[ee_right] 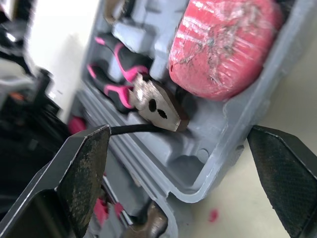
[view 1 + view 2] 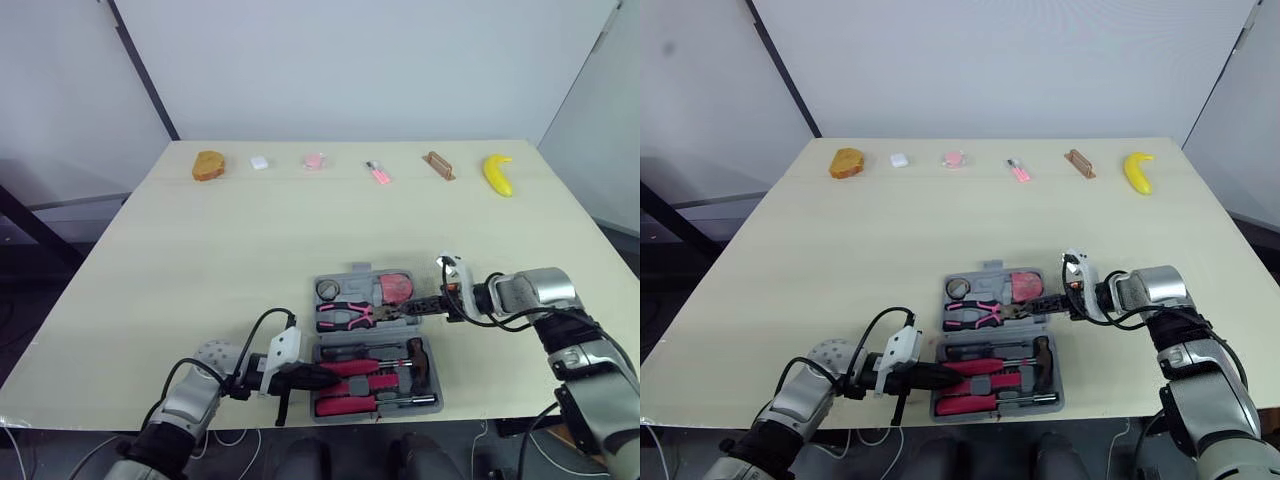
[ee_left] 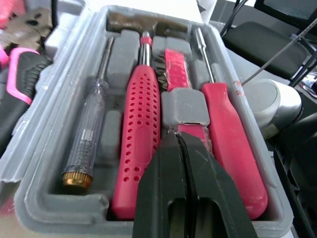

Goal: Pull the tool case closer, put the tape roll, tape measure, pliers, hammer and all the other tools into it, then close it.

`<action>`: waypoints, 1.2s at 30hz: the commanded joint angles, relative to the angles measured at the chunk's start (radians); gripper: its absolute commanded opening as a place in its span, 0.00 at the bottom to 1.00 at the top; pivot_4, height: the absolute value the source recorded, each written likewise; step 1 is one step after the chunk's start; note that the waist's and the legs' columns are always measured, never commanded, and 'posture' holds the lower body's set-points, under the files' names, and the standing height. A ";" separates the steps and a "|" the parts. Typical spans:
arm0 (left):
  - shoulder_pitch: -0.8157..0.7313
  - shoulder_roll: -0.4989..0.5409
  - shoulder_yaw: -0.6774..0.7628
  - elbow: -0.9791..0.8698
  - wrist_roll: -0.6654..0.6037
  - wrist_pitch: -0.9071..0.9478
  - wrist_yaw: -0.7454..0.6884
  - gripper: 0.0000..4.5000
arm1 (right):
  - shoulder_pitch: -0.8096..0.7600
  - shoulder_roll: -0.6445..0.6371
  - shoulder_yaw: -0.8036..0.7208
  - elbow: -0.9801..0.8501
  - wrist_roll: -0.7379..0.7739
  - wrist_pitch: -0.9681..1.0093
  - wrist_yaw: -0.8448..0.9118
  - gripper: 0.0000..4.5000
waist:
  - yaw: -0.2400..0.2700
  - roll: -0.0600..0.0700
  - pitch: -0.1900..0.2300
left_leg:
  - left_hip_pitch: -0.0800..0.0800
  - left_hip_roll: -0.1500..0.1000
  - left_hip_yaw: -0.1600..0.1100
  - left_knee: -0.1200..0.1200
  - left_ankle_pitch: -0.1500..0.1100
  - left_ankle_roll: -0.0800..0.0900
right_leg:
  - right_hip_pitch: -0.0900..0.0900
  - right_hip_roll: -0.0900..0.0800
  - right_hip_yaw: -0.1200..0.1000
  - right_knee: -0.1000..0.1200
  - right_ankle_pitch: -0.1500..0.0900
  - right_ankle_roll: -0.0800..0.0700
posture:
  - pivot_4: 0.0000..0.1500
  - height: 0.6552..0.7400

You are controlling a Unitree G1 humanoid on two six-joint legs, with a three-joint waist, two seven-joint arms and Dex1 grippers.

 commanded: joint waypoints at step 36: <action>0.345 0.363 0.367 -0.393 -0.388 0.383 -0.075 0.01 | 0.314 -0.116 -0.457 -0.720 0.512 0.416 -0.048 1.00 | 0.003 -0.001 0.003 | -0.002 0.002 -0.001 -0.005 0.000 0.000 | -0.004 -0.004 -0.002 -0.002 -0.001 0.000 | 1.00 1.00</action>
